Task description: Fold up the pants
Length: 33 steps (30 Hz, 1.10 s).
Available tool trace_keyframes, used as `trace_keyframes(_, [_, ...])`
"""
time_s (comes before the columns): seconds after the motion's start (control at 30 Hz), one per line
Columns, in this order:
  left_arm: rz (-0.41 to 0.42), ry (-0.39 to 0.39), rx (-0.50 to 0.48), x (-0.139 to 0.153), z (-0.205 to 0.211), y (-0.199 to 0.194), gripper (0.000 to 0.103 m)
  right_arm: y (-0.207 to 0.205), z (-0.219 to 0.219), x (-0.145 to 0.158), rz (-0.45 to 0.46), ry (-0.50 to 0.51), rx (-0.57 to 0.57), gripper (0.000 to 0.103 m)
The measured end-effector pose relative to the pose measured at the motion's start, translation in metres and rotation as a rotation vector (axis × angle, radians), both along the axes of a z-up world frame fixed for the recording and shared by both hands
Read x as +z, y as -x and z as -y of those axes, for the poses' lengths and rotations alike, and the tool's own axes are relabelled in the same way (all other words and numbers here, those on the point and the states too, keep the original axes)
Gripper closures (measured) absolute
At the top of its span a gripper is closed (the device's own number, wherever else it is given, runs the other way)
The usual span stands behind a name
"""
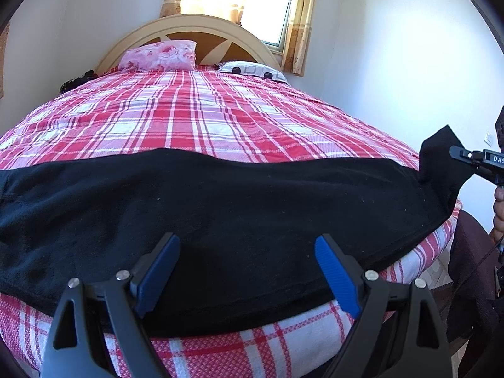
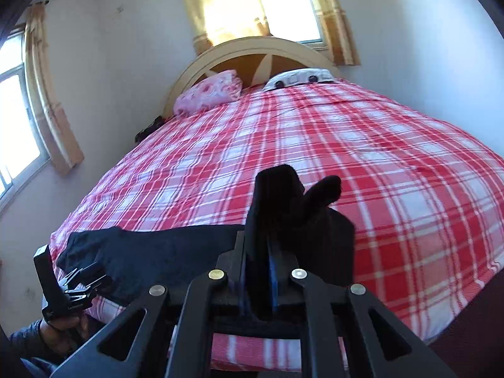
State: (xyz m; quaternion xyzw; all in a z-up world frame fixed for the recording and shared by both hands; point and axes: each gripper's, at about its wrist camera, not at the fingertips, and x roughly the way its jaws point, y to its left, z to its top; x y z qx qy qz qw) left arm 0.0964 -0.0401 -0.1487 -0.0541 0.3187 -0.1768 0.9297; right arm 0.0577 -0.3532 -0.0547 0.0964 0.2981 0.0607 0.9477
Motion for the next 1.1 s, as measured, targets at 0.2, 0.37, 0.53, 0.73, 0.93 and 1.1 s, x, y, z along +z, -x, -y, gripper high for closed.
trace_keyframes(0.2, [0.011,0.017,0.016,0.001,-0.008,0.000,0.013,-0.017,-0.052,-0.010,-0.037,0.014,0.089,0.092])
trace_keyframes(0.37, [0.027,0.024,0.027,0.001,-0.014,0.000,0.013,-0.029,-0.099,-0.010,-0.047,0.037,0.173,0.092])
trace_keyframes(0.53, [0.079,0.015,0.059,0.007,-0.023,0.005,0.013,-0.043,-0.148,-0.013,-0.068,0.070,0.266,0.092])
trace_keyframes(0.73, [0.082,0.027,0.087,0.006,-0.035,0.003,0.013,-0.060,-0.196,-0.032,-0.116,0.125,0.338,0.092])
trace_keyframes(0.93, [0.058,0.034,0.090,-0.002,-0.039,0.001,0.013,-0.073,-0.229,-0.071,-0.229,0.178,0.393,0.089])
trace_keyframes(1.1, [0.062,0.025,0.068,0.001,-0.035,0.005,0.013,-0.074,-0.224,-0.090,-0.292,0.160,0.418,0.074])
